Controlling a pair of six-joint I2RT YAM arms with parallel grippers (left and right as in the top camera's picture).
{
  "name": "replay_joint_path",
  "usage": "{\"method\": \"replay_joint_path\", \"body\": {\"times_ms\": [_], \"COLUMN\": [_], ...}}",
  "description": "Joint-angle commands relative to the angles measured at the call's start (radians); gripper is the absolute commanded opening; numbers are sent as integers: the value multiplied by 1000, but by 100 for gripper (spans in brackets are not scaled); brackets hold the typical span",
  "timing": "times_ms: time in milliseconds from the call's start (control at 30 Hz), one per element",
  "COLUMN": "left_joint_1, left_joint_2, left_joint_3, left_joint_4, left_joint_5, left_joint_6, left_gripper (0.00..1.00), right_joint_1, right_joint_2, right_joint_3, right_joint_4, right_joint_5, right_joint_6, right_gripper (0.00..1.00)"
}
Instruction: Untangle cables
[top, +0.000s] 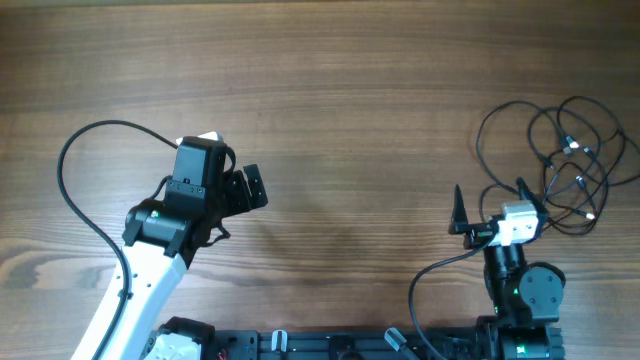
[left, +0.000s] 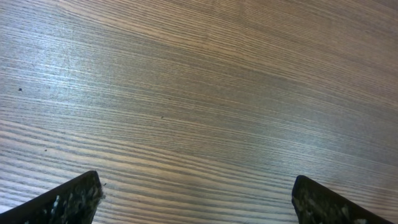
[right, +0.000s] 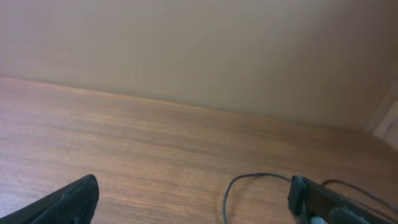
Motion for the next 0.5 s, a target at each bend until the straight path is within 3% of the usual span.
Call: {"method": "replay_joint_path", "body": {"times_ms": [0, 133, 467], "left_joint_1": [-1, -1, -1], "left_joint_2": [5, 5, 5], "left_joint_3": [-6, -6, -6], "left_joint_4": [2, 2, 2], "left_joint_5": [-2, -2, -2], "left_joint_6": [-6, -6, -6], "left_gripper": [100, 100, 100], "right_joint_1": [-6, -62, -74], "right_joint_2": [-12, -12, -12], "right_joint_3": [-1, -1, -1], "right_joint_4": [11, 13, 4], "right_joint_5": [89, 90, 15], "right_joint_6": [92, 179, 126], "right_gripper": [100, 100, 100]}}
